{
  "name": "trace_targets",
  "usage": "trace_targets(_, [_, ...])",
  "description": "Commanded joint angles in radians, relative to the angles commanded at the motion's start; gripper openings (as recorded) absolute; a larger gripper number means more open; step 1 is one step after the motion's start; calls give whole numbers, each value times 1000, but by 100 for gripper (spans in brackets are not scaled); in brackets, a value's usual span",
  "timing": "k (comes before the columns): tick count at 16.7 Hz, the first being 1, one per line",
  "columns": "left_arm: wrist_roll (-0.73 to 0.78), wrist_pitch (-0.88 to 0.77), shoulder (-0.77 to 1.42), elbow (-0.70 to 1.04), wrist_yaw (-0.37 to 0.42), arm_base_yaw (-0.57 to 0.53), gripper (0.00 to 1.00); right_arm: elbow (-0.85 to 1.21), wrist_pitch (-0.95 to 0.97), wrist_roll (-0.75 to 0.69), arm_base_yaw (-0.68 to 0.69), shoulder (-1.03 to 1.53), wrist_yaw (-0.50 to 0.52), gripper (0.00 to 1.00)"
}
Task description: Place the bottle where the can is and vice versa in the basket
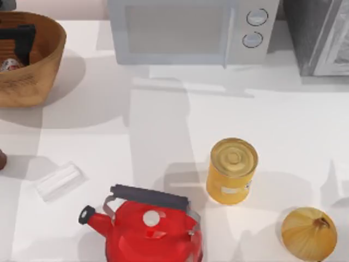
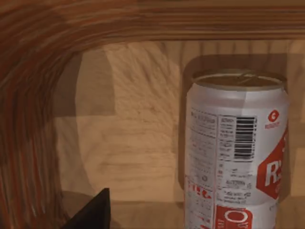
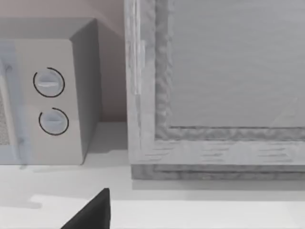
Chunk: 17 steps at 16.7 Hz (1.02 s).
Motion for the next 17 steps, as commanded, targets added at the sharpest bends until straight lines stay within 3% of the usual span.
trace_targets(10, [-6, 227, -11, -233, 0, 0, 100, 0, 0, 0, 0, 0, 0, 100])
trace_targets(15, [-6, 243, -11, -249, 0, 0, 100, 0, 0, 0, 0, 0, 0, 100])
trace_targets(17, [-6, 243, -11, -249, 0, 0, 85, 0, 0, 0, 0, 0, 0, 100])
